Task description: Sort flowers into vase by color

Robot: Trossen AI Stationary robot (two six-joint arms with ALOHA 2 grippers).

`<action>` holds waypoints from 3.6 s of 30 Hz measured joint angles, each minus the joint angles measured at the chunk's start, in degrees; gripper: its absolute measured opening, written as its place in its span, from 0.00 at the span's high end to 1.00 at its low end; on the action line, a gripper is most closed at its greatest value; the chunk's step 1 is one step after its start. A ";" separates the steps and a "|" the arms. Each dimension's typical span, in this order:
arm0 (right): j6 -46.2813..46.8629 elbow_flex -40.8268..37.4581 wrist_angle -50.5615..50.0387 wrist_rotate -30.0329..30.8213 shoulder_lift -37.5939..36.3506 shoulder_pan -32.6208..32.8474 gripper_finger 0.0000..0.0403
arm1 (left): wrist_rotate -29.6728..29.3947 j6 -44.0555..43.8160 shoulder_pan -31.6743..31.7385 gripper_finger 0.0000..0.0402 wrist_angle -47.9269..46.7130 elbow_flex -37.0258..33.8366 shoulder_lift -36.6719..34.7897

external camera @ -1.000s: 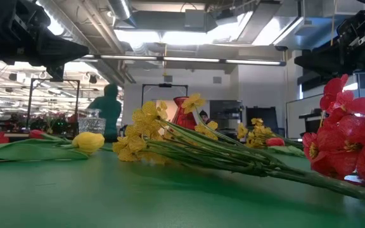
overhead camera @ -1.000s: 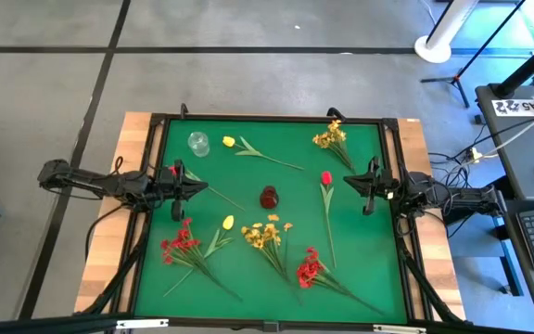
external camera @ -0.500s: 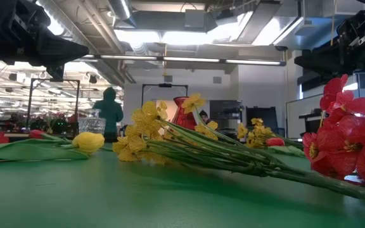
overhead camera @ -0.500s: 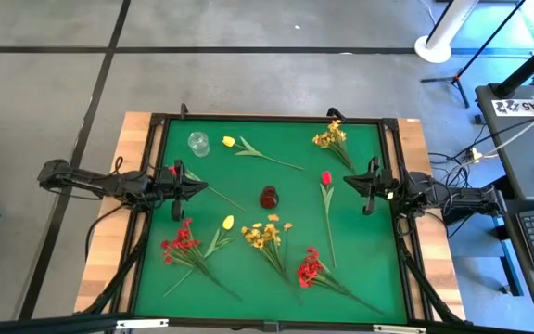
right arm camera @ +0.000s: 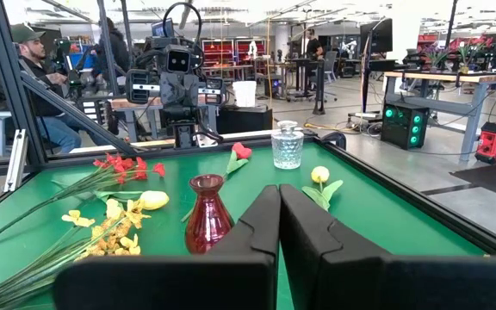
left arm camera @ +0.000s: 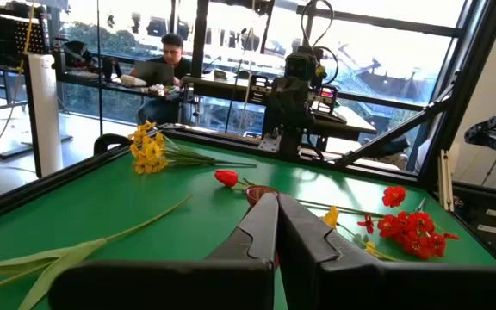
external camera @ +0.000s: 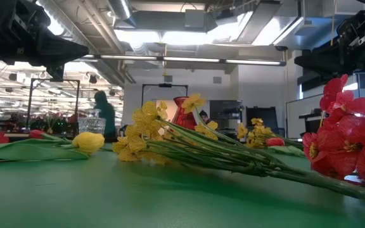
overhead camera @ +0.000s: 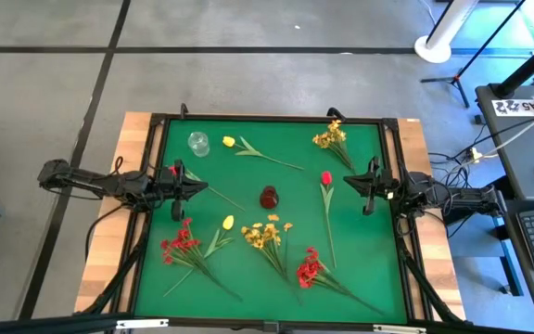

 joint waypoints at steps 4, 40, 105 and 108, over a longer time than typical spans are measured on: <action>0.00 0.01 0.00 0.01 0.00 0.00 0.98 | -0.02 0.00 0.01 1.00 0.00 0.00 -0.01; 3.03 0.01 1.16 -1.13 0.00 -0.02 0.98 | 0.00 0.00 0.00 1.00 0.00 0.01 0.01; 10.19 42.61 -36.36 -0.57 68.02 -38.64 0.98 | 0.01 -0.01 0.02 1.00 0.00 0.01 -0.01; 10.54 41.82 -35.93 -4.50 68.51 -38.64 0.97 | 0.00 0.00 0.00 1.00 0.00 -0.01 0.01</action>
